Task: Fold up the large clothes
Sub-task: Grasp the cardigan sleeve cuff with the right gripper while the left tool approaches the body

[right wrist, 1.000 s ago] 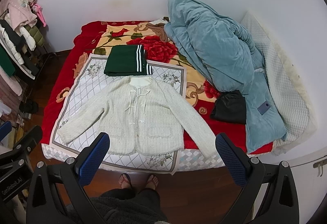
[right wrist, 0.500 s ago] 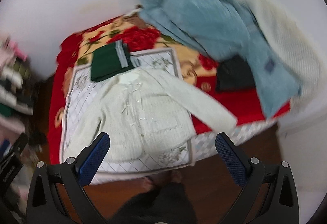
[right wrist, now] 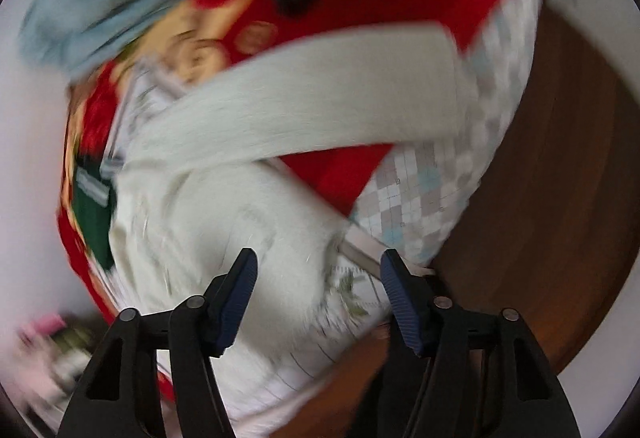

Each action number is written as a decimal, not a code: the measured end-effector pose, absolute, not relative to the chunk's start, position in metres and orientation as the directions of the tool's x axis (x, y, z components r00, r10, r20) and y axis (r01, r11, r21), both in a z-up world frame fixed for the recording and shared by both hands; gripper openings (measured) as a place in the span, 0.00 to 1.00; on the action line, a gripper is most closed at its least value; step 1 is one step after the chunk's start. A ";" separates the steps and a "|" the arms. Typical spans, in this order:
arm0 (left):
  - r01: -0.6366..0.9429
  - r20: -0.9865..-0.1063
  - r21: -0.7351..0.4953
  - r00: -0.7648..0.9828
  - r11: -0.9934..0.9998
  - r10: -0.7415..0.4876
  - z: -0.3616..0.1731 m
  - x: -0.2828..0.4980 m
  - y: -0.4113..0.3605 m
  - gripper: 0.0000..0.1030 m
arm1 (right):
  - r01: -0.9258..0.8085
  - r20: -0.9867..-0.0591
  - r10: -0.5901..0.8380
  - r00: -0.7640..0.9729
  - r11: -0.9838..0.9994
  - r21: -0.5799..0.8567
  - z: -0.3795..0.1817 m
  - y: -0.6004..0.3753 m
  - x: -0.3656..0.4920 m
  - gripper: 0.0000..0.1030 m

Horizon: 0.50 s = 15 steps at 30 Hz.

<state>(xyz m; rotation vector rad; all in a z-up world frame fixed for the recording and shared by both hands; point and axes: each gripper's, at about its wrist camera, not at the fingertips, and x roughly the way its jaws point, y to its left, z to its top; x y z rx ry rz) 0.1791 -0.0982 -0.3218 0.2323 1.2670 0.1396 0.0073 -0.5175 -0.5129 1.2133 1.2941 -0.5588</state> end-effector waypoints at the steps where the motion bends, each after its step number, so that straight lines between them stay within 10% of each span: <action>1: 0.029 -0.934 0.250 0.269 0.968 0.234 -0.335 0.183 -0.105 1.00 | 0.892 -0.910 0.314 0.270 0.274 0.359 -0.545 -0.530 0.003 0.68; 8: 0.116 -0.952 0.268 0.184 0.956 0.245 -0.428 0.210 -0.170 1.00 | 0.905 -0.857 0.294 0.422 -0.081 0.418 -0.686 -0.588 -0.013 0.67; 12: 0.134 -0.956 0.252 0.186 0.958 0.226 -0.453 0.225 -0.196 1.00 | 0.884 -0.876 0.126 0.465 -0.121 0.452 -0.674 -0.603 -0.017 0.23; 15: 0.152 -0.961 0.233 0.188 0.960 0.204 -0.468 0.232 -0.212 1.00 | 0.875 -0.875 0.032 0.484 0.007 0.484 -0.641 -0.604 -0.001 0.22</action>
